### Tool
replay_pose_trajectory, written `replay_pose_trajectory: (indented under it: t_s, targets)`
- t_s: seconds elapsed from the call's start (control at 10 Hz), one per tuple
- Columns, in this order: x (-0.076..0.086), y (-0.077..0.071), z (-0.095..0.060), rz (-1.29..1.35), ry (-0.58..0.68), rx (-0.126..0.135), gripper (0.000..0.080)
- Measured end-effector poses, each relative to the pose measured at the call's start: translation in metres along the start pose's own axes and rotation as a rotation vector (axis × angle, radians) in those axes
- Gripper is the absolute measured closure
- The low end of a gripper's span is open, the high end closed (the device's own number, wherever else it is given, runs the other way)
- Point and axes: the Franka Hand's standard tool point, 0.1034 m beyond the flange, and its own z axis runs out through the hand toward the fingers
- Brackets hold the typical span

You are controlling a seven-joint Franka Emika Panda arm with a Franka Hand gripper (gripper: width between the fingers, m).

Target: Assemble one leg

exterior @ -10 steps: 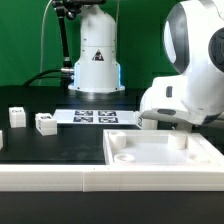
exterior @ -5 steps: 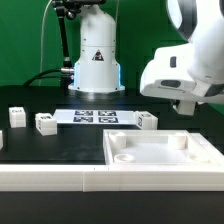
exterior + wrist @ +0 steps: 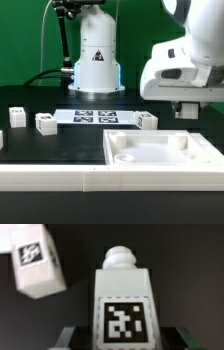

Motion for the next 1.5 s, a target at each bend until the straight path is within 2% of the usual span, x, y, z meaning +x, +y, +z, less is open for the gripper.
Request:
replay_pose_trajectory:
  t_s: [0.1,0.2,0.3,0.5,0.6,0.7,0.9,1.0,1.3,1.5]
  targets:
    - [0.002,0.008,-0.03,-0.038,0.075,-0.017,0.0509]
    - [0.002,0.008,-0.045,-0.049,0.118,-0.014,0.0509]
    - [0.011,0.005,-0.045,-0.054,0.223,-0.001,0.0509]
    - [0.012,0.003,-0.043,-0.063,0.371,0.011,0.0509]
    - [0.019,0.004,-0.034,-0.092,0.456,0.002,0.0509]
    - [0.022,0.011,-0.041,-0.13,0.522,-0.011,0.0509]
    - [0.031,0.024,-0.069,-0.18,0.637,-0.017,0.0509]
    - [0.037,0.026,-0.081,-0.188,0.701,-0.014,0.0509]
    - [0.04,0.024,-0.078,-0.197,0.923,0.004,0.0509]
    - [0.041,0.023,-0.069,-0.21,1.061,0.013,0.0509]
